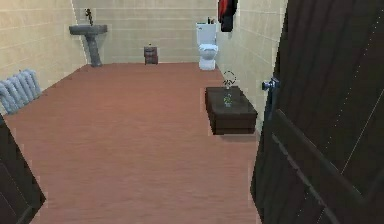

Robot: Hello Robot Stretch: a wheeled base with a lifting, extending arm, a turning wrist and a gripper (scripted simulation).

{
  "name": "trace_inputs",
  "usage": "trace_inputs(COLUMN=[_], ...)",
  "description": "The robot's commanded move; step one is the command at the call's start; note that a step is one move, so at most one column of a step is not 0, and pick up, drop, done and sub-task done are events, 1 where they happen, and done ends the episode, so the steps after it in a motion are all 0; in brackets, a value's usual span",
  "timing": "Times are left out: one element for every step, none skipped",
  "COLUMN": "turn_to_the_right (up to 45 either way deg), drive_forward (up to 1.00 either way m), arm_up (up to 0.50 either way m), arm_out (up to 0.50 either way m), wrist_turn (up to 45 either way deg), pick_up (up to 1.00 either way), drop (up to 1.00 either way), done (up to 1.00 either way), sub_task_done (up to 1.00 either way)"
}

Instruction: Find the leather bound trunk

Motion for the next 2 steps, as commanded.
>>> trace_inputs(turn_to_the_right=[0.0,6.0], drive_forward=[1.0,0.0], arm_up=[0.0,0.0], arm_out=[0.0,0.0], wrist_turn=[0.0,0.0], pick_up=[0.0,0.0], drop=[0.0,0.0], done=[0.0,0.0], sub_task_done=[0.0,0.0])
